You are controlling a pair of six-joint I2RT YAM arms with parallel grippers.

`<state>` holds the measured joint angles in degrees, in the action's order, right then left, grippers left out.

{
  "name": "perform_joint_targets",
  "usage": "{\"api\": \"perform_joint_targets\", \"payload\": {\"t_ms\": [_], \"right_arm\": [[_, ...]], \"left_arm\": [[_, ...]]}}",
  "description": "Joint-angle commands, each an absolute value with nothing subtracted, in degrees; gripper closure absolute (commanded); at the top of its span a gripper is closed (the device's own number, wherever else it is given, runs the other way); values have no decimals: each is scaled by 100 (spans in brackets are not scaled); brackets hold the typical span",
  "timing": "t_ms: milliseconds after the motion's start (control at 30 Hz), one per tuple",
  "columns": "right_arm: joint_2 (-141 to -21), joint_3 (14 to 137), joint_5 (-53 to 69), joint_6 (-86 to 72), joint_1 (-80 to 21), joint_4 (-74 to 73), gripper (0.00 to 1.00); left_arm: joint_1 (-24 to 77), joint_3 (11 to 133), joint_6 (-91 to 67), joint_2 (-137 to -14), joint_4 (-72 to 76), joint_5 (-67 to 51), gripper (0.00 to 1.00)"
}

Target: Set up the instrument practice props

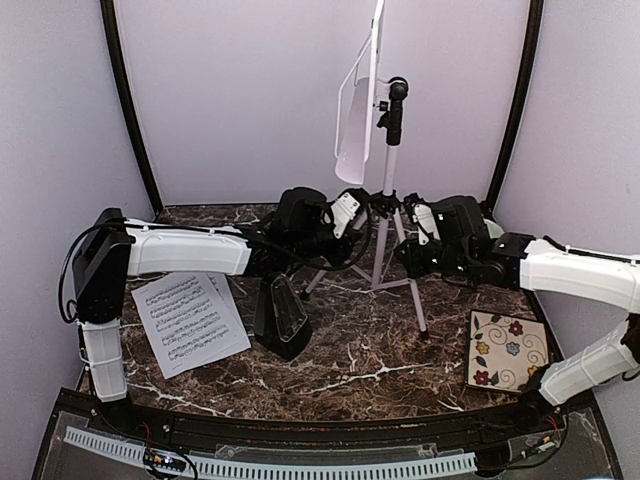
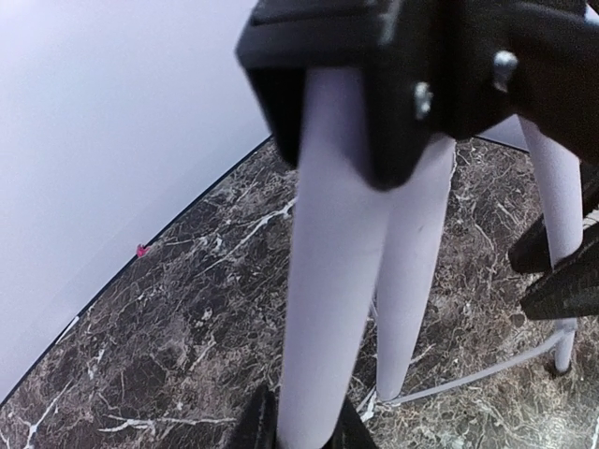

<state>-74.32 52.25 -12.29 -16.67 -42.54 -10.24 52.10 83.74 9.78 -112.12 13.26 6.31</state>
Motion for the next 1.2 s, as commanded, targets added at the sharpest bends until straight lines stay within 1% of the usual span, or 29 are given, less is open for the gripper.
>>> {"api": "perform_joint_targets", "payload": {"t_ms": [0, 67, 100, 267, 467, 667, 867, 1067, 1167], "right_arm": [[-7626, 5181, -1537, -1235, -3992, -723, 91], [-7734, 5229, -1425, -1054, -3786, -571, 99], [-7788, 5260, -1325, -974, -3666, -506, 100], [-7901, 5283, -707, -533, -3176, -146, 100], [-7692, 5063, -88, 155, -2679, -112, 100], [-7673, 5149, 61, 599, -2212, -262, 100], [-7873, 5203, 328, 1040, -2054, -314, 100], [-7895, 5356, 922, 1341, -1755, -441, 100], [-7961, 5487, 1320, 1508, -1724, -587, 100]], "left_arm": [[5246, 8094, 519, -10789, 1277, 1366, 100], [5262, 8071, 525, -10785, 1291, 1557, 100], [5271, 8069, 538, -10783, 1291, 1609, 100], [5299, 8078, 527, -10784, 1268, 1670, 100], [5334, 8086, 772, -10759, 1172, 1751, 100], [5382, 8177, 1063, -10803, 1053, 1893, 100], [5624, 8473, 902, -10930, 760, 1475, 100], [5739, 8417, 289, -10879, 585, 949, 91], [5739, 8277, 238, -10806, 668, 473, 83]]}}
